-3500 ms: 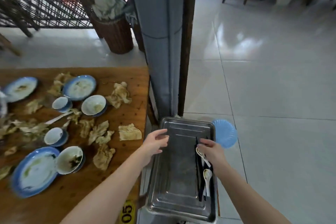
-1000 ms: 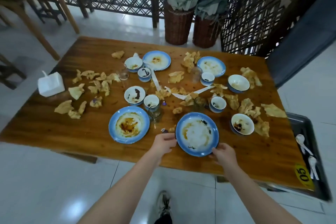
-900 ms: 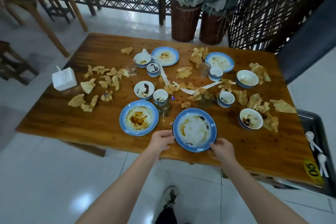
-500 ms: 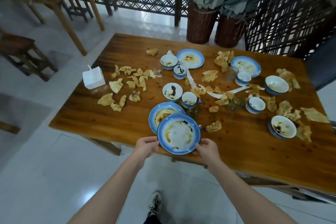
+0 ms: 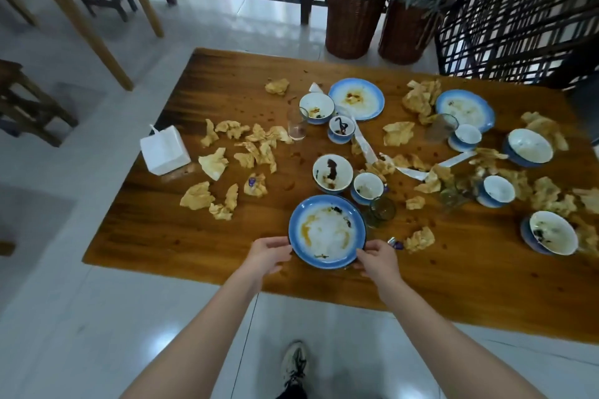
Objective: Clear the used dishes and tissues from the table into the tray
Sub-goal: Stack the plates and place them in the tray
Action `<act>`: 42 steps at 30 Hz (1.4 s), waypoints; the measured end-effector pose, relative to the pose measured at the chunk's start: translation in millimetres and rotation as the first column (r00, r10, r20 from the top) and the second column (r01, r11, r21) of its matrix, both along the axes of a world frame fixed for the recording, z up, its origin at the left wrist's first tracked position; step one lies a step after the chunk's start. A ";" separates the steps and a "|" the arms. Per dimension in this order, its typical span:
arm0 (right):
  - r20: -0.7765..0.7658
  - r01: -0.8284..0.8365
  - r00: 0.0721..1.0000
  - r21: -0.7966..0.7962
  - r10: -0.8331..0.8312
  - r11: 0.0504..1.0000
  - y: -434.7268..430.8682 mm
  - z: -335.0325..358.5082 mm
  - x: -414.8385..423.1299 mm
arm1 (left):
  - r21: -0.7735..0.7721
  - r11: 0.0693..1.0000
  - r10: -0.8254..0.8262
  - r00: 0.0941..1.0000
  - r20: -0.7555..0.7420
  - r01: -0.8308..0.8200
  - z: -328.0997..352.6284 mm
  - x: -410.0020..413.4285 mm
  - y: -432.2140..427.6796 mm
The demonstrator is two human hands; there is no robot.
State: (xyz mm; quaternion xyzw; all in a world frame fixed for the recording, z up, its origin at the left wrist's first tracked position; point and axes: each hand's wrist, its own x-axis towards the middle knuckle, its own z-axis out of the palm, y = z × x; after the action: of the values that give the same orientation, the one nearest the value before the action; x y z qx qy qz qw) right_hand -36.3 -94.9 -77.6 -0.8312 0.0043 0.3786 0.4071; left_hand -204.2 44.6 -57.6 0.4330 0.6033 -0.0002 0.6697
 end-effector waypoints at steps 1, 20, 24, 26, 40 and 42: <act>0.017 0.006 1.000 -0.015 -0.006 1.000 1.1 -1.4 -0.4 | 0.008 1.000 -0.011 1.000 -0.010 0.011 -2.5 0.8 2.9; -0.058 0.094 0.994 0.027 -0.092 0.995 10.6 -4.5 17.1 | 0.097 0.977 -0.192 0.981 -0.006 0.192 -30.4 33.2 35.9; -0.075 0.095 0.993 0.055 -0.090 0.994 4.8 -6.5 12.5 | 0.105 0.980 -0.170 0.985 -0.024 0.172 -30.8 30.2 34.9; -0.092 0.102 0.991 0.079 -0.095 0.992 0.7 -4.7 9.3 | 0.099 0.980 -0.173 0.985 -0.021 0.174 -28.9 27.9 32.5; -0.123 0.228 0.971 0.183 -0.207 0.956 -104.4 28.4 22.8 | 0.095 0.946 -0.313 0.950 0.009 0.311 17.6 62.2 -58.0; -0.105 0.253 0.966 0.196 -0.236 0.948 -129.3 33.2 31.2 | 0.107 0.937 -0.337 0.942 0.016 0.333 21.8 75.7 -80.0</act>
State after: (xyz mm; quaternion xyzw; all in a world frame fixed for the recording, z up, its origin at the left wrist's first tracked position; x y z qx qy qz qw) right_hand -5.1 -224.2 -44.4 -0.7615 0.0840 0.3565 0.5348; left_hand -128.5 -35.4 -35.8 0.5631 0.5086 -0.0758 0.6468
